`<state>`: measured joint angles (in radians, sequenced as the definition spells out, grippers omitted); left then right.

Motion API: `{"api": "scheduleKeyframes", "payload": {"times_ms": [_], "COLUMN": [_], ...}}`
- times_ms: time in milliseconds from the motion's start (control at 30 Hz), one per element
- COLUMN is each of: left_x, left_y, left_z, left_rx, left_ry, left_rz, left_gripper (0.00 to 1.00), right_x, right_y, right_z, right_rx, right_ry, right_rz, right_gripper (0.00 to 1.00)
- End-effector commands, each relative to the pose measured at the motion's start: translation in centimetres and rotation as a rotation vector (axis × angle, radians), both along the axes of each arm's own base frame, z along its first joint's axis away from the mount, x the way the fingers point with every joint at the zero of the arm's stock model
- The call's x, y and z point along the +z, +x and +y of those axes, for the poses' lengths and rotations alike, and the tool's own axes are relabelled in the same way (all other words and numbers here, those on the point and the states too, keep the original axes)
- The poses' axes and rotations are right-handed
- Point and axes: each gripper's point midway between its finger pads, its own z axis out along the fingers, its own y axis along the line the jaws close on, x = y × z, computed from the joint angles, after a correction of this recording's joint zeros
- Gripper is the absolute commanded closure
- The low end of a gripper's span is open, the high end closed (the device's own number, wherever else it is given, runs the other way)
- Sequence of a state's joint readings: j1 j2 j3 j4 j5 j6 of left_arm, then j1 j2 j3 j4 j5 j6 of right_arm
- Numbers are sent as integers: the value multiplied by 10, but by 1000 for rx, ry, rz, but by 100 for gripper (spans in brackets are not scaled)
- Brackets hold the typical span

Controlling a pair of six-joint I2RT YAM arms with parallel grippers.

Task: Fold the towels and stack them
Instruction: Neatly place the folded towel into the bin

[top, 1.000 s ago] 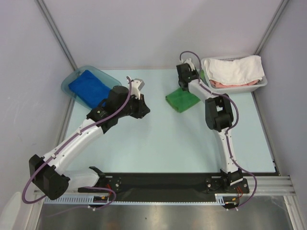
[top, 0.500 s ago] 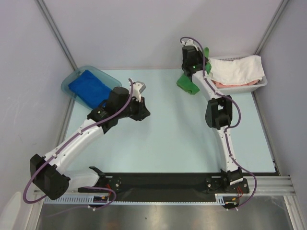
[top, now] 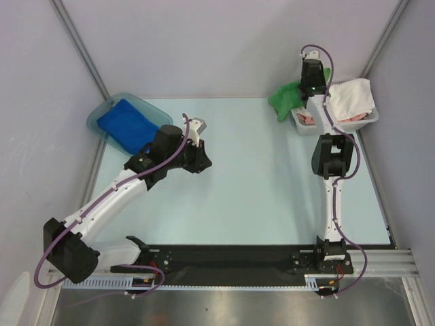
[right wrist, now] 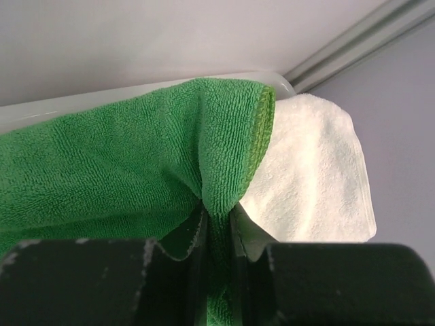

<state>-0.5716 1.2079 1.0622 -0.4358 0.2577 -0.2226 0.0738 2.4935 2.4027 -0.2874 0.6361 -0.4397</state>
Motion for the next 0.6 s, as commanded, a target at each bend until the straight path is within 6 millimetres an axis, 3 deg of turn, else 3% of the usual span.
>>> {"api": "scheduleKeyframes", "payload": {"times_ms": [0, 67, 100, 167, 333, 433, 567], "left_x": [9, 7, 8, 6, 6, 6, 5], "left_y": [2, 2, 2, 2, 2, 1, 1], "left_z": [-1, -2, -2, -2, -2, -2, -3], "left_rx": [-29, -34, -36, -33, -34, -36, -41], "left_ry": [-17, -17, -20, -18, -20, -21, -25], "left_rz": [-41, -35, -37, -32, -31, -28, -25], "left_gripper": [80, 80, 80, 80, 80, 80, 80], "right_x": [70, 72, 71, 74, 94, 110, 117], "right_y": [-9, -8, -10, -11, -13, -14, -17], "right_z": [-21, -20, -39, -45, -42, -46, -57], "right_rx": [8, 41, 13, 29, 41, 41, 40], "right_ry": [93, 132, 166, 218, 222, 210, 200], "right_rz": [-161, -171, -188, -205, -242, -265, -276], "right_gripper": [100, 100, 100, 100, 100, 100, 99]}}
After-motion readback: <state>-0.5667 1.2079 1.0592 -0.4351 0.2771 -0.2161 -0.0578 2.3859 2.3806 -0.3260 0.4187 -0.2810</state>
